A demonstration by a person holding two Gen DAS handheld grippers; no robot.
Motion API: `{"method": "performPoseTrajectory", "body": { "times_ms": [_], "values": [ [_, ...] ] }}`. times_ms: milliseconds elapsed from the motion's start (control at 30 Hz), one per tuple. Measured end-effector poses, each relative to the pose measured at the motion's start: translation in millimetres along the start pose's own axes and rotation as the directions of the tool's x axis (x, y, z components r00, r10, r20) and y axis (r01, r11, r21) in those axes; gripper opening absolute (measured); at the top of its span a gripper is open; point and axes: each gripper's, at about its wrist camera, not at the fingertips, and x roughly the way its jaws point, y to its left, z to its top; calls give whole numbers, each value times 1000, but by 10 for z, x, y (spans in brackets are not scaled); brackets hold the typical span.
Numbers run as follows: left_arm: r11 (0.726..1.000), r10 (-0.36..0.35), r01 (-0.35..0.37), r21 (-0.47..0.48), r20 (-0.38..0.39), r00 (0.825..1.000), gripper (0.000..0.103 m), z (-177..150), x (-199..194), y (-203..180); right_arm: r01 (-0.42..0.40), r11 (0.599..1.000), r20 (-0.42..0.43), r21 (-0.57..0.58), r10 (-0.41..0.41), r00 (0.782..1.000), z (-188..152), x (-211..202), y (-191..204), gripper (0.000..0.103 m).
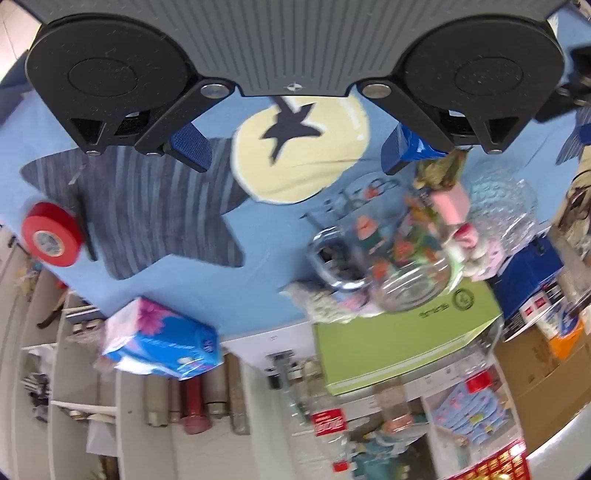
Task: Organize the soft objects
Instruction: 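Move left gripper to pink wrapped pack while right gripper moves toward cotton swab bag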
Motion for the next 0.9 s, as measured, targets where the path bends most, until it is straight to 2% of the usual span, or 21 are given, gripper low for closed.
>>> {"method": "performPoseTrajectory", "body": {
  "times_ms": [200,333,367,433,500,633,667,733,800,833,900],
  "values": [
    [989,78,-78,-128,-1,997,94,302,112,571,20,1000,43,-1,-20,999,330,-1,-70,86],
    [976,89,-88,-200,-5,996,94,596,343,836,18,998,77,-68,-13,997,588,74,12,86],
    [974,74,-74,-213,-7,997,94,698,445,878,3,998,42,-63,0,999,650,168,20,86],
    [975,25,-32,-220,-34,999,94,926,689,916,6,996,41,-89,-2,999,762,281,65,86],
    [980,-61,50,-192,-50,997,94,1157,977,867,31,993,57,-114,-25,998,866,364,108,86],
    [976,-198,181,-119,-154,968,94,1443,1593,632,34,993,24,-116,-32,999,983,562,114,86],
    [977,-204,187,-106,-189,961,94,1460,1734,577,32,993,14,-115,-30,999,999,610,105,86],
    [983,-181,167,-80,-240,954,94,1460,1973,522,28,994,3,-101,-28,1000,1019,681,79,86],
    [995,-98,84,-62,-276,956,94,1423,2145,560,41,995,-8,-93,-42,999,1049,757,61,86],
    [997,-68,52,-62,-282,957,94,1388,2184,616,45,995,-15,-90,-46,999,1058,791,48,86],
    [995,-52,24,-102,-283,958,94,1301,2179,773,38,995,-23,-90,-40,999,1104,850,28,86]
  ]
}}
